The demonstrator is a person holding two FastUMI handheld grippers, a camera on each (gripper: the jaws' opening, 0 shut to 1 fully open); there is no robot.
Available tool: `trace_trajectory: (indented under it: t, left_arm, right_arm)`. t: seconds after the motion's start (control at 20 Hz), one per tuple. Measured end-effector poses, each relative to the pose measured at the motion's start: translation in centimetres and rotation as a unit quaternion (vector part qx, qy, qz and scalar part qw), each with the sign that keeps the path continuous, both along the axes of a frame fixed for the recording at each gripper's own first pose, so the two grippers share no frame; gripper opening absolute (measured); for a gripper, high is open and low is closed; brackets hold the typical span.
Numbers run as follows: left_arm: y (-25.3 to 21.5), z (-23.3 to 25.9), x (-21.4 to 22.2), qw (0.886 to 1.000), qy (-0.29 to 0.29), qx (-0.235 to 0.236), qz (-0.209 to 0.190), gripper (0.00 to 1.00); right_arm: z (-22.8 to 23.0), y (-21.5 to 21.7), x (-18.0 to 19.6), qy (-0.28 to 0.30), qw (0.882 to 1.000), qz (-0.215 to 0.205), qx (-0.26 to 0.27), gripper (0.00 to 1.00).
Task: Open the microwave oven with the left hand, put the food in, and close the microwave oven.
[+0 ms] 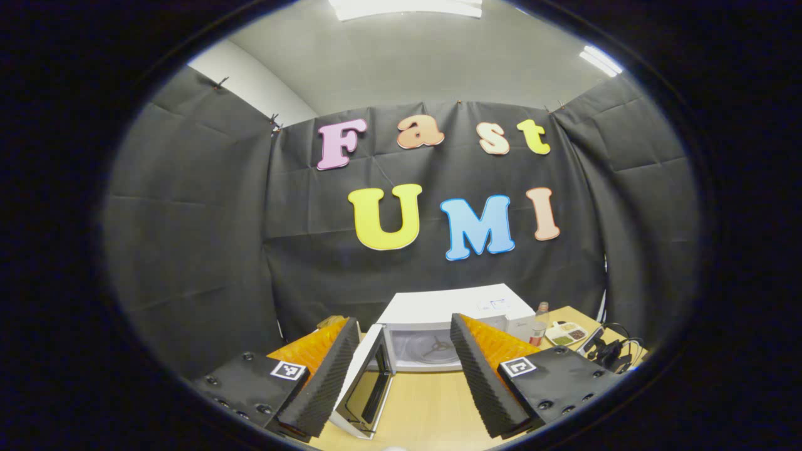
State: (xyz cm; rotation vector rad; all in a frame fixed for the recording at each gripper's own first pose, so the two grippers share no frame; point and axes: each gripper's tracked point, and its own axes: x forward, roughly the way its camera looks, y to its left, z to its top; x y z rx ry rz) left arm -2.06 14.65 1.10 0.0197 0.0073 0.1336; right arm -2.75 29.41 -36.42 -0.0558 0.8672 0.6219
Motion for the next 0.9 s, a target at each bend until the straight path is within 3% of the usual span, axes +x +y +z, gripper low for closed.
trace_trajectory:
  t: [0.2, 0.4, 0.7, 0.85, 0.9]
  left_arm:
    - [0.6, -0.9, 0.6, 1.000, 0.008, 0.001, -0.013, 0.99]
    - [1.3, -1.6, 1.0, 0.999, 0.011, -0.005, -0.032, 0.99]
    - [4.1, -3.2, 2.6, 0.999, 0.017, -0.013, -0.042, 0.95]
    - [5.8, -4.1, 3.4, 0.999, 0.019, -0.016, -0.043, 0.94]
    - [6.2, -4.5, 3.7, 0.999, 0.020, -0.015, -0.045, 0.99]
  right_arm:
    - [5.5, 4.2, 1.5, 0.015, 0.995, -0.033, 0.093, 0.67]
    - [10.2, 9.9, 4.1, 0.030, 0.980, -0.068, 0.187, 0.67]
    - [11.1, 19.1, 9.2, 0.002, 0.971, -0.097, 0.220, 0.67]
    - [10.2, 23.6, 12.6, -0.014, 0.964, -0.139, 0.228, 0.67]
    - [9.9, 24.9, 13.9, -0.031, 0.962, -0.152, 0.226, 0.67]
